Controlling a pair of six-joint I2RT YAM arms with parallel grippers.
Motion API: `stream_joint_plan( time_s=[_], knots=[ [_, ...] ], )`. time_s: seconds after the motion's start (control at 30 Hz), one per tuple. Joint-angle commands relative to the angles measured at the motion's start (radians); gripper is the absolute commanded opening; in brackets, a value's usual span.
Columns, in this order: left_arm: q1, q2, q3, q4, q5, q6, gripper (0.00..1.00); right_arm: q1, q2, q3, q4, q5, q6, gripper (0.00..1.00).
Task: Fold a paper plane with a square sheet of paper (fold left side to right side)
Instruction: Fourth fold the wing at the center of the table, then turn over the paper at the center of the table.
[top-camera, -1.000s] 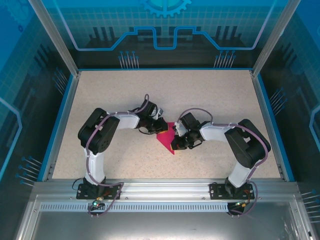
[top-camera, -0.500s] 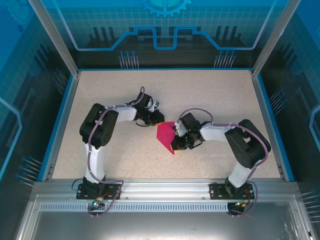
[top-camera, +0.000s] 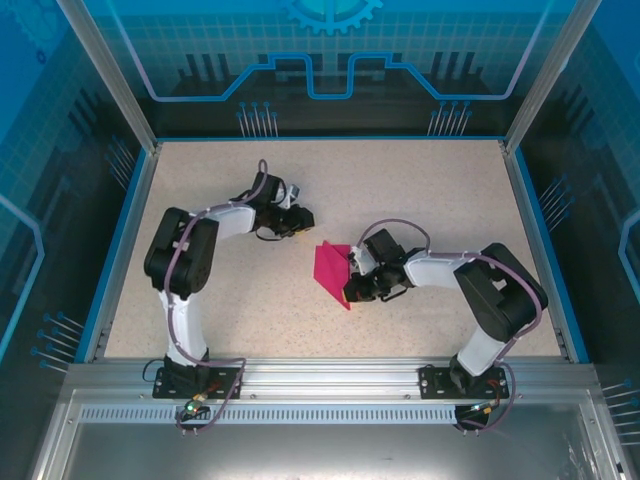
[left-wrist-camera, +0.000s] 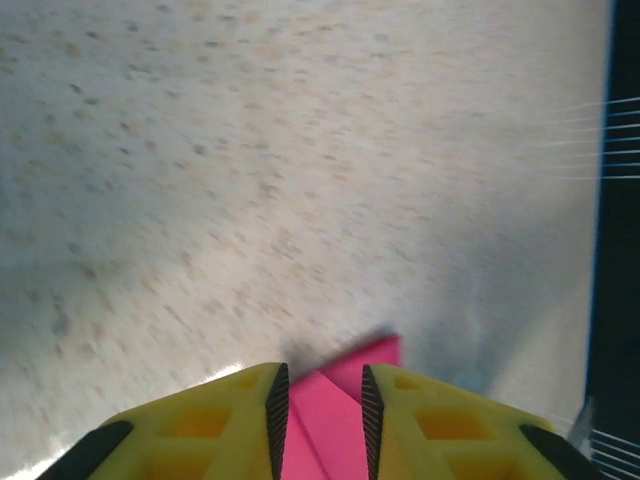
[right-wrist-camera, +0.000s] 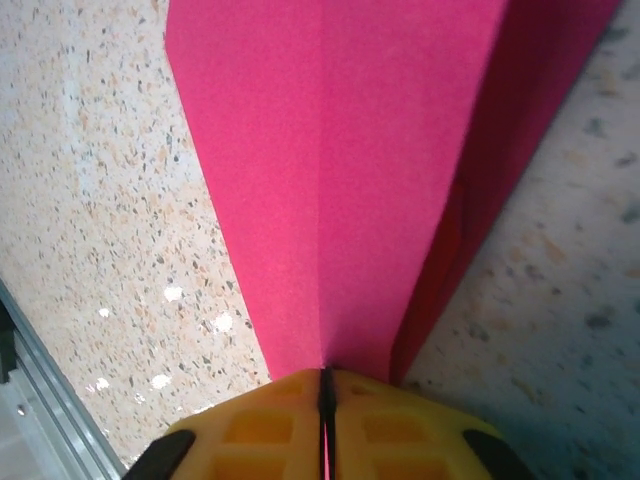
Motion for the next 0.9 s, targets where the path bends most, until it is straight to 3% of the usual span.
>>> stream_joint_plan(
  time_s=[0.0,0.17,0.27,0.7,0.87],
  knots=[
    [-0.018,-0.136,-0.14,0.11,0.03,-0.085,0.32,0.0,-0.092,-0.012,-0.016,0.069,0.003,0.26],
    [-0.101,-0.223,-0.293,0.179,0.0,-0.157,0.4,-0.036,-0.289,-0.042,-0.014,0.178,-0.01,0.51],
    [-0.146,-0.211,-0.317,0.198,-0.026,-0.183,0.41,-0.055,-0.381,-0.06,-0.046,0.227,-0.031,0.6],
    [-0.23,-0.013,-0.201,0.197,-0.041,-0.208,0.4,-0.092,-0.556,-0.147,-0.098,0.234,-0.032,0.64],
    [-0.239,0.016,-0.177,0.233,-0.018,-0.226,0.4,-0.124,-0.586,-0.179,-0.081,0.166,-0.03,0.67]
  ],
)
